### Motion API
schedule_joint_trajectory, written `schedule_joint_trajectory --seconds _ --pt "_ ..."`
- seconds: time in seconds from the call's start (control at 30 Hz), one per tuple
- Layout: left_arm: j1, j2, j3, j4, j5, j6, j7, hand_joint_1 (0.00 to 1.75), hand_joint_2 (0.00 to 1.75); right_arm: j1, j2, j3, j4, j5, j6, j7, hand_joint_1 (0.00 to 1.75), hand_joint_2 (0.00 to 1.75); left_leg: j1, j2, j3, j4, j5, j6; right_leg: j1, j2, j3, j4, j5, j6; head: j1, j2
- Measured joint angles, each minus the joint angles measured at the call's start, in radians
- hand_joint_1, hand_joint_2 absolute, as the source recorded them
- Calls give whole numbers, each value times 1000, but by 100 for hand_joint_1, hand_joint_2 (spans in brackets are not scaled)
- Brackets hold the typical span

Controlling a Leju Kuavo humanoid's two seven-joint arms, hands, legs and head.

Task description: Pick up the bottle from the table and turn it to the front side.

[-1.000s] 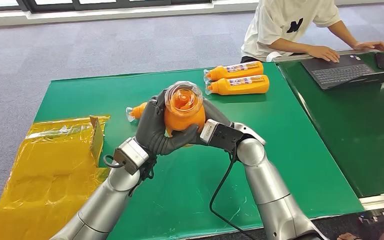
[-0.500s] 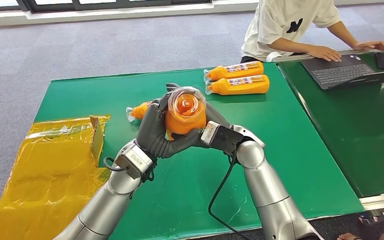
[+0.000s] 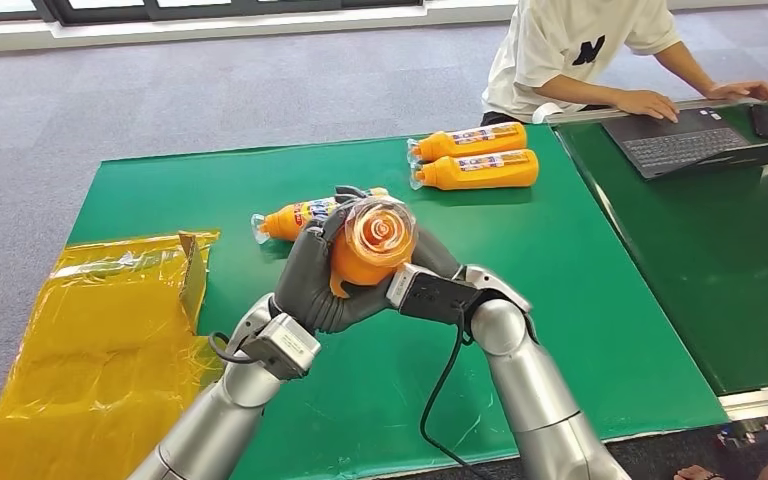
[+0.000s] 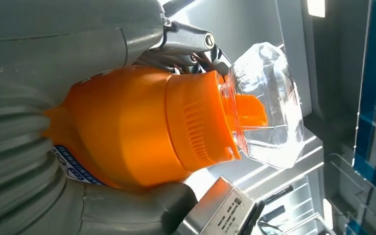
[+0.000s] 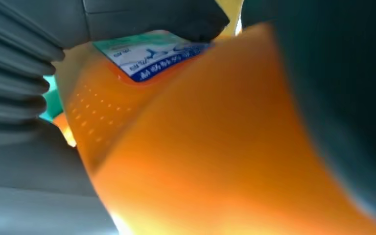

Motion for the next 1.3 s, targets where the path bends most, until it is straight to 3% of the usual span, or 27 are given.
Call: schedule_joint_trajectory --seconds 0.2,0.43,0.77,0.93,1.07,1.3 --pt "8 15 -1 -28 -86 43 8 175 175 84 0 3 -62 15 -93 10 0 0 0 1 -1 0 0 0 0 1 -1 0 0 0 0 0" --pt "7 23 -1 -40 -113 63 13 175 175 115 -1 5 -94 17 -105 15 0 0 0 1 -1 0 0 0 0 1 -1 0 0 0 0 0" --pt "-74 104 -16 6 -510 305 43 175 175 223 -25 18 -113 -57 -217 -68 0 0 0 2 -2 0 0 0 0 1 -2 0 0 0 0 0" --pt "-143 148 -26 131 -656 450 45 175 175 265 -34 49 -105 -73 -185 -91 0 0 1 2 -2 0 0 -1 0 1 -3 1 0 0 0 0" --pt "-182 169 -29 208 -707 491 61 175 175 284 -40 62 -103 -47 -175 -102 0 0 1 2 -2 0 0 -1 0 2 -3 1 1 -1 0 0" --pt "-228 200 -31 282 -842 559 104 175 175 298 -47 88 -96 -64 -11 -125 0 0 1 2 -3 0 0 -1 0 2 -4 1 1 -1 0 0"
